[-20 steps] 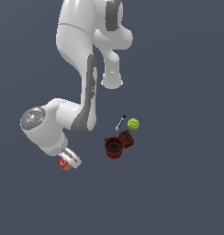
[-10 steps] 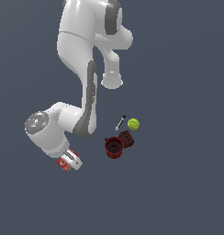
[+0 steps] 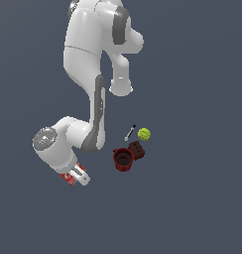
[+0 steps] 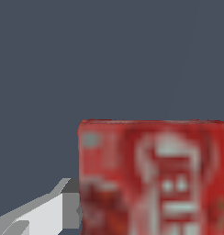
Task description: Pick up a designated object from a clutter of objects.
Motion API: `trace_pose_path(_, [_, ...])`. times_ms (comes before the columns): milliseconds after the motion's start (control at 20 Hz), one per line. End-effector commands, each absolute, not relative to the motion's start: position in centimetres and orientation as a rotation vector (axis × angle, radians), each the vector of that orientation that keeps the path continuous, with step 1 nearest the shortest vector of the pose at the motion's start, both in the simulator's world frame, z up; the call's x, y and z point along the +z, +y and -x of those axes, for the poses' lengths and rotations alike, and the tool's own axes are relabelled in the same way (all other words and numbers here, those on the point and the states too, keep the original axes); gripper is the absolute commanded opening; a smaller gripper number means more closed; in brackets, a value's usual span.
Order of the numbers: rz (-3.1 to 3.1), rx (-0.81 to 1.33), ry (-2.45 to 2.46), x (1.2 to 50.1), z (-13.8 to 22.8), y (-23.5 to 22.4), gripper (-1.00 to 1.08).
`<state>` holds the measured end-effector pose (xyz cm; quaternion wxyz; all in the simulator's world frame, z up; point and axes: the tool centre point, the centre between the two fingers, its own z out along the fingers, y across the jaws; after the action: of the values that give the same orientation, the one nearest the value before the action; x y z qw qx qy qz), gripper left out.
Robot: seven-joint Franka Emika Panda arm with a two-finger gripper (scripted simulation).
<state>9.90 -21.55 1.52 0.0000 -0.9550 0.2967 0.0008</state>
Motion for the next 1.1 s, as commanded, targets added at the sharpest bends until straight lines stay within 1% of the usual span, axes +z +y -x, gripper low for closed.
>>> trace_pose_path(0, [3.0,0.0,0.932,1.5,-10.0,-21.6,-1.0])
trace_pose_path(650, [3.0,0.0,0.932,1.8,-9.9,-21.4,-1.0])
trace_pose_path(1050, [3.0,0.0,0.932,4.4,-9.0,-20.0,-1.0])
